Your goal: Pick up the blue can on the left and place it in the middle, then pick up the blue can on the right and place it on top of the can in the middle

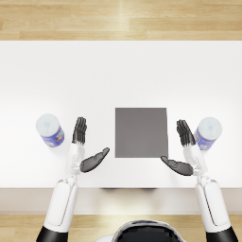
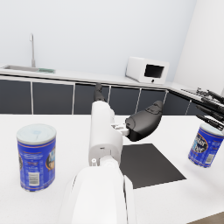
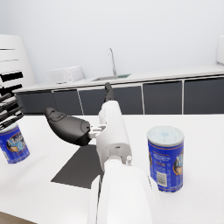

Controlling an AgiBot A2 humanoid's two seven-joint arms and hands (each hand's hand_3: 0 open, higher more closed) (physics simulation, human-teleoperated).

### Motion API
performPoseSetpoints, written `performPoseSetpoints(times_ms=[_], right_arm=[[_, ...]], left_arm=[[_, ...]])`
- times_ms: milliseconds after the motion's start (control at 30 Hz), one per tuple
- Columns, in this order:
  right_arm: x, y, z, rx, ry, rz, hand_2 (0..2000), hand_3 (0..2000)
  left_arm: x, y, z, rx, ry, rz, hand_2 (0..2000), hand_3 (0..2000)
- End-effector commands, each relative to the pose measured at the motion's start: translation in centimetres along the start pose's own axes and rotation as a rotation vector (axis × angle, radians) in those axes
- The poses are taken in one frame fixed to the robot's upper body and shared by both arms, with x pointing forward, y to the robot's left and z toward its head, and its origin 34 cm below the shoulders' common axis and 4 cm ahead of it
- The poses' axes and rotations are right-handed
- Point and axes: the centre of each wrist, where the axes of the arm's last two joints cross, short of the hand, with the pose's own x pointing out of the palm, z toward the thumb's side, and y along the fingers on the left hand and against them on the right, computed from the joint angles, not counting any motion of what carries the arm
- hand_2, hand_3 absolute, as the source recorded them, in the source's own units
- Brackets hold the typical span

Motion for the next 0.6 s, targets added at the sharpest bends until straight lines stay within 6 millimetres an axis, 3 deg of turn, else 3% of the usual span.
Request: performPoseSetpoints(times_ms=[33, 600], right_arm=[[0.00, 0.00, 0.00, 0.000, 0.000, 0.000, 0, 0], [0.00, 0.00, 0.00, 0.000, 0.000, 0.000, 0, 0]], left_arm=[[0.00, 0.00, 0.00, 0.000, 0.000, 0.000, 0, 0], [0.00, 0.00, 0.00, 0.000, 0.000, 0.000, 0, 0]])
